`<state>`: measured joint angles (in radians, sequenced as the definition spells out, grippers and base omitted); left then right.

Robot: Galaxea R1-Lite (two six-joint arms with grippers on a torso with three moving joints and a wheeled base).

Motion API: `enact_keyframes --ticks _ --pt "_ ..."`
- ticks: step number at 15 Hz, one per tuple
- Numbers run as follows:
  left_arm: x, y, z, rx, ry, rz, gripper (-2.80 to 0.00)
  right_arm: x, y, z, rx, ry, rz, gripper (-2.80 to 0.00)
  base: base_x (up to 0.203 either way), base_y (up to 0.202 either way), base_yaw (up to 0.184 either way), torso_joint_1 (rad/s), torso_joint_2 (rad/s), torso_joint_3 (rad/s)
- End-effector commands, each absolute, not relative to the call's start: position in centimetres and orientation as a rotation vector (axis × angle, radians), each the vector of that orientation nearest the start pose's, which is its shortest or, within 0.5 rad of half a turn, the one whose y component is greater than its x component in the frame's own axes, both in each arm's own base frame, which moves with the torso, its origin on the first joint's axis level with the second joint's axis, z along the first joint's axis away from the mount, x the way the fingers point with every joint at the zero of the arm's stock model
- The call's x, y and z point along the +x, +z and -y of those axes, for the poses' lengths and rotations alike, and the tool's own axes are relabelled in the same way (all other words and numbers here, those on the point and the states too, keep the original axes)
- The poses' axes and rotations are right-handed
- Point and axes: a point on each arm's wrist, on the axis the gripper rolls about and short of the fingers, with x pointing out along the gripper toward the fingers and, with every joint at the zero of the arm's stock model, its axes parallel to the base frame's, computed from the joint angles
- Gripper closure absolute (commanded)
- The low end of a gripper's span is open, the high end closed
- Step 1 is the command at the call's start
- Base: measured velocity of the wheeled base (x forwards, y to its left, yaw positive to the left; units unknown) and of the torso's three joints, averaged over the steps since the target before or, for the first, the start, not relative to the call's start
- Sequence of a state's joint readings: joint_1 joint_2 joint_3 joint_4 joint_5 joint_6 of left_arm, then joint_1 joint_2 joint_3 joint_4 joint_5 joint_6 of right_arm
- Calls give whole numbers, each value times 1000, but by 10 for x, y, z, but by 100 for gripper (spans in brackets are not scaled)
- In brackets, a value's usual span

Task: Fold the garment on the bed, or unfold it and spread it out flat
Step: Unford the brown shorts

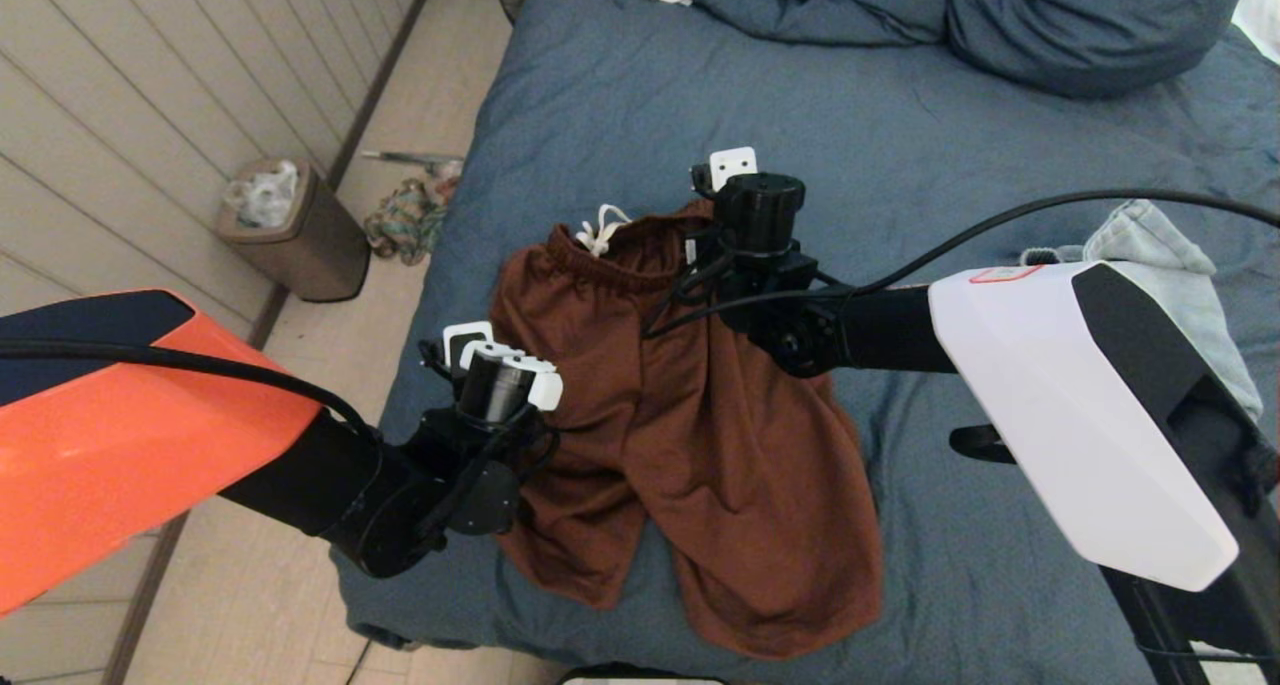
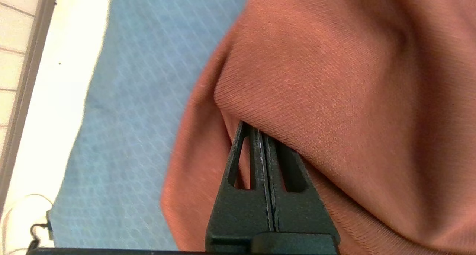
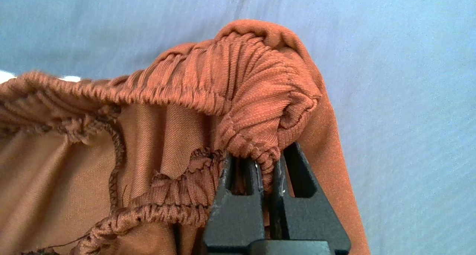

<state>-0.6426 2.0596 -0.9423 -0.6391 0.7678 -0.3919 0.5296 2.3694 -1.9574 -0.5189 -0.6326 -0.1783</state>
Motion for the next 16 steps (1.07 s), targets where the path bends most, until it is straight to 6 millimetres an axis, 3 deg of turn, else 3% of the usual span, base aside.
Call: enact_keyframes --ticks 1,9,10,14,16 --pt "306 103 209 -89 203 -312 0 447 216 -236 -120 -133 89 0 0 0 0 0 0 0" --pt "312 95 214 -73 210 -323 0 447 226 -225 -112 -151 107 0 0 0 0 0 0 0" --pt "312 93 215 -57 207 -326 -280 447 225 -226 -113 -150 106 0 0 0 0 0 0 0" --pt "307 105 211 -66 202 -304 -280 447 227 -225 -109 -152 109 0 0 0 0 0 0 0" --pt "295 126 203 -96 195 -272 -280 447 226 -226 -111 -145 108 0 0 0 0 0 0 0"
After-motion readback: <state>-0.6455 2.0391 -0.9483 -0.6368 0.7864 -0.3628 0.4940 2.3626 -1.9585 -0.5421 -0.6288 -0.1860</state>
